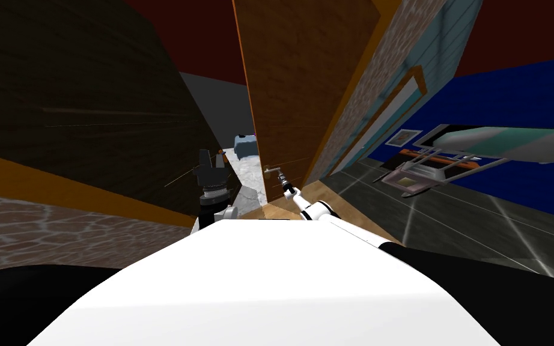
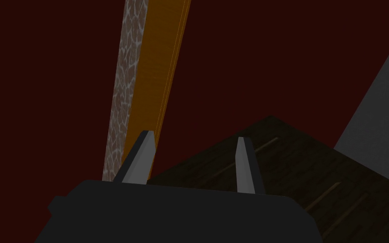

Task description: Push the door open

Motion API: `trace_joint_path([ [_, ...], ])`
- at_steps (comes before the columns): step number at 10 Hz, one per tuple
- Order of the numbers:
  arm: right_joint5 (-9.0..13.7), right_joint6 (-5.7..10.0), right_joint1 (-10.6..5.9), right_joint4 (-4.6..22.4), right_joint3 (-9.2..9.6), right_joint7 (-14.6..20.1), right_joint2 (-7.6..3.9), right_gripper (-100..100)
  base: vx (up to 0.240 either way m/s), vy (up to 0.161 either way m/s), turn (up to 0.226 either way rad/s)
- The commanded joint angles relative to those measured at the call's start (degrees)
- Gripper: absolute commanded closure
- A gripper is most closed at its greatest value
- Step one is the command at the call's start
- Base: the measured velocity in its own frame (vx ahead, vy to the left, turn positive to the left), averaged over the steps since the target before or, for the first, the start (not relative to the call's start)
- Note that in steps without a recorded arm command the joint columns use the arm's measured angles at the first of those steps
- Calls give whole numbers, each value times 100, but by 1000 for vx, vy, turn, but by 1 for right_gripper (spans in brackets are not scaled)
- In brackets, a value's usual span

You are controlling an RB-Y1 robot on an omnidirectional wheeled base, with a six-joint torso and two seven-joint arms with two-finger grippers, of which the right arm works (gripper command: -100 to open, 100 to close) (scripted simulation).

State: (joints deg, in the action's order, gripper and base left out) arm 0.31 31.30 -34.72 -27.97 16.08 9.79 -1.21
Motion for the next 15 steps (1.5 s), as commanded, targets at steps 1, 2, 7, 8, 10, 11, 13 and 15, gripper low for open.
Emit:
trace_joint_path([
  [1,6,4,14,-13,-22,-26,2,-100,169,109,26],
  [2,10,7,15,-10,-33,-33,38,-100,192,82,24],
  [7,19,24,8,20,-59,-46,209,100,124,49,12],
  [8,19,24,8,20,-59,-46,209,100,-20,-13,3],
  [10,19,24,8,20,-59,-46,209,100,-19,-10,1],
  [11,19,24,8,20,-59,-46,209,100,-9,-3,-4],
  [13,38,15,20,26,-112,-67,158,100,35,40,-9],
  [15,62,10,25,24,-185,-99,99,100,93,134,-48],
])
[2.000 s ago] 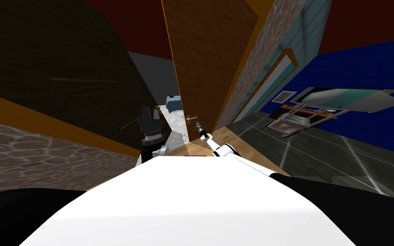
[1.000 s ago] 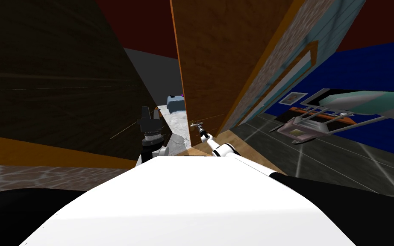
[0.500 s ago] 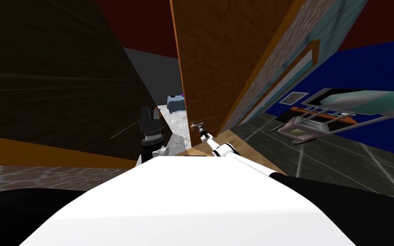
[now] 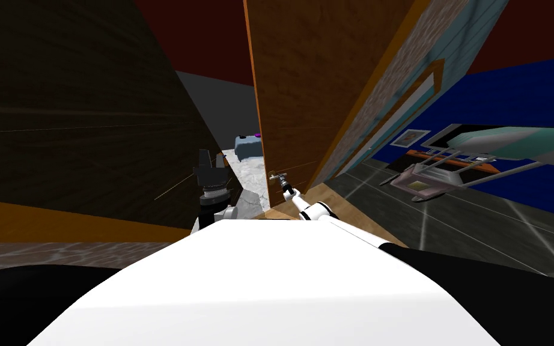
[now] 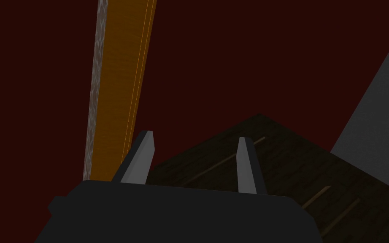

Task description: Push the door open

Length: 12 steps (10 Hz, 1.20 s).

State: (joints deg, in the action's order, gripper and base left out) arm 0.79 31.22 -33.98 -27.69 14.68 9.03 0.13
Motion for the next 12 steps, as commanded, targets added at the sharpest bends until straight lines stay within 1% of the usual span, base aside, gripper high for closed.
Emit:
trace_joint_path([
  [1,24,16,-48,-4,-73,-36,-58,100,115,154,-42],
  [4,72,5,-37,-7,-218,-102,-156,100,164,126,-29],
  [7,162,-16,-17,-12,-491,-225,-302,100,165,186,-75],
  [8,179,-20,-14,-13,-540,-248,-324,100,126,171,-75],
  [9,179,-20,-14,-13,-540,-248,-324,100,94,87,-34],
  [10,229,-32,-3,-16,-693,-316,-384,100,132,129,-60],
  [11,229,-32,-3,-74,-693,-316,-384,100,119,129,-62],
  [12,229,-32,-3,-16,-693,-316,-384,100,53,63,-16],
])
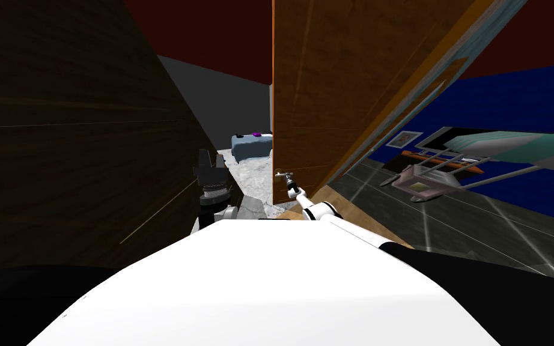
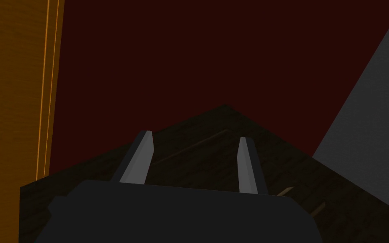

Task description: Push the door open

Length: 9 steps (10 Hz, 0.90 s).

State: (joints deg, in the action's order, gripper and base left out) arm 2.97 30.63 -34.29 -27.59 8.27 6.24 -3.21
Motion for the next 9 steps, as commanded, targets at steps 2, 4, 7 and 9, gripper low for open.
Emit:
trace_joint_path([
  [2,62,15,40,3,-205,-107,-101,100,94,118,-58],
  [4,62,15,40,259,-205,-107,-101,100,47,43,-13],
  [7,62,15,40,255,-205,-107,-101,100,-10,-5,6],
  [9,62,15,40,-28,-205,-107,-101,100,-15,-3,0],
])
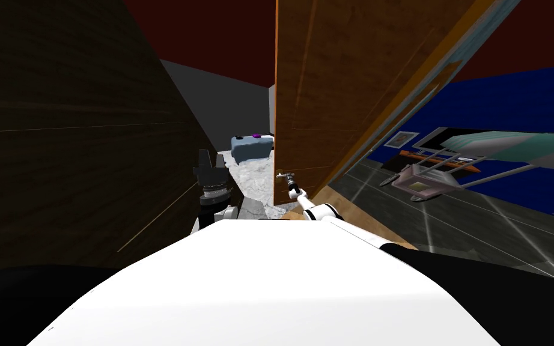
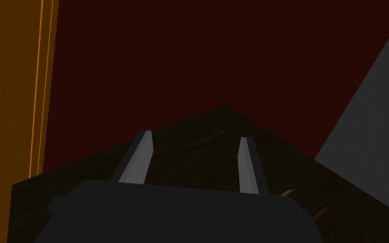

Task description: Push the door open

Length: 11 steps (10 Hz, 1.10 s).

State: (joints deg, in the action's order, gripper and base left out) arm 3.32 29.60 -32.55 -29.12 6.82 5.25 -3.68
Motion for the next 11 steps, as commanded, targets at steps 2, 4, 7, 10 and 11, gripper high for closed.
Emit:
trace_joint_path([
  [2,77,106,-123,122,-212,-76,-94,100,77,99,-75],
  [4,109,99,-116,120,-308,-119,-116,100,105,106,-42],
  [7,181,82,-100,116,-525,-218,-152,100,139,174,-88],
  [10,236,70,-88,113,-689,-292,-166,100,133,157,-60],
  [11,244,68,-86,113,-713,-303,-168,100,128,176,-77],
])
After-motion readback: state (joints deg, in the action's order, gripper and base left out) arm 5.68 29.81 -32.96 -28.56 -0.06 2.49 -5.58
